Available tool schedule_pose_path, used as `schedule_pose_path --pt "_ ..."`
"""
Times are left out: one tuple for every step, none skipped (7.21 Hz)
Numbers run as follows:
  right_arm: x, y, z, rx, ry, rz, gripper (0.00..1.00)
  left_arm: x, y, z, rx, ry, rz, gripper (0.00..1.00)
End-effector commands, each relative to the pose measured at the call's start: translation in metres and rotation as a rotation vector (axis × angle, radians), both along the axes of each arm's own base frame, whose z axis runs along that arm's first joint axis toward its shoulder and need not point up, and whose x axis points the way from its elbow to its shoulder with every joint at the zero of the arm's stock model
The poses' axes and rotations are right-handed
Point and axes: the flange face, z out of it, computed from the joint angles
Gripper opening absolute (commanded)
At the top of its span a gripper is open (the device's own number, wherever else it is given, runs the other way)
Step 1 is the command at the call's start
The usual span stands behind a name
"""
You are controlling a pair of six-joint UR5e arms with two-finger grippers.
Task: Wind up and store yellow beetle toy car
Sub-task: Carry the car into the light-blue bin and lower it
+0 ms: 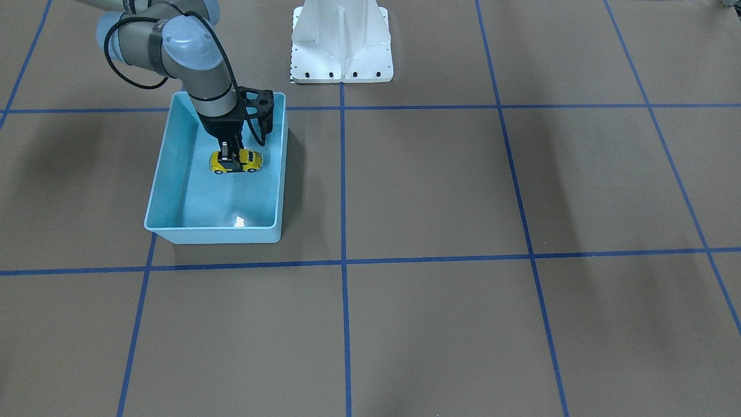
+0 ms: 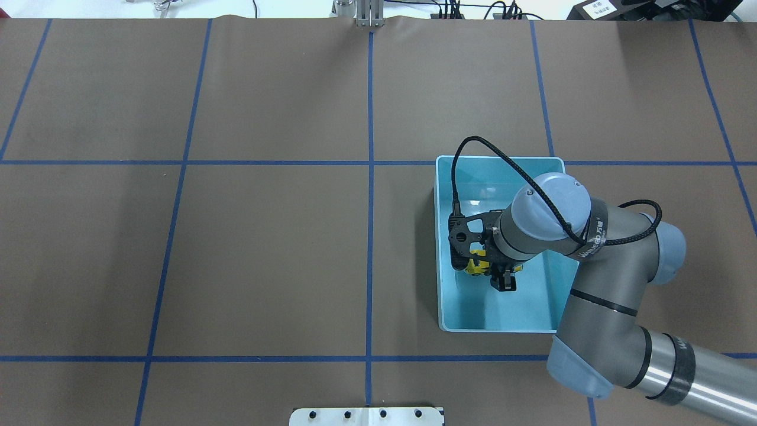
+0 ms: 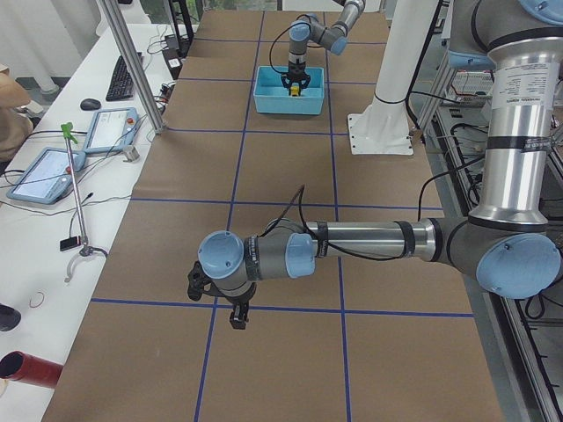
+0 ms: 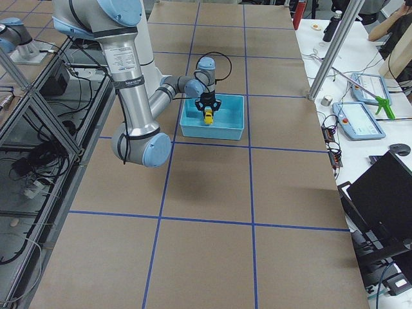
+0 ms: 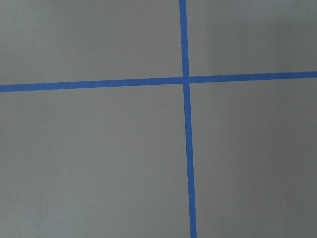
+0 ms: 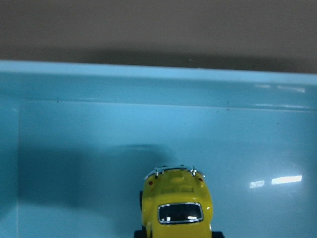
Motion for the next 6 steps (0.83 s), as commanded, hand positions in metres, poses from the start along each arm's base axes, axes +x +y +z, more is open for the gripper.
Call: schedule_pose_path --pt "-0.006 0.008 0.001 -0.033 -0.002 0.022 0.99 0.0 0.0 0.0 0.0 0.0 0.0 1.0" --pt "-0.005 0.008 -0.006 -0.02 -0.037 0.027 1.0 0.0 0.0 0.0 0.001 0.0 0.001 1.0" --pt "-0.001 0.007 -0.014 -0.015 -0.059 0.027 1.0 0.0 0.0 0.0 0.001 0.0 0.001 1.0" --pt "0.023 -0.005 -0.031 -0.013 -0.093 0.055 1.0 0.0 0.0 0.0 0.0 0.0 0.0 1.0" --pt "0.067 -0.027 -0.055 -0.031 -0.152 0.091 1.0 0.0 0.0 0.0 0.0 0.0 0.0 1.0" --pt "0.118 -0.04 -0.08 -0.082 -0.173 0.124 1.0 0.0 0.0 0.0 0.0 0.0 0.0 1.0"
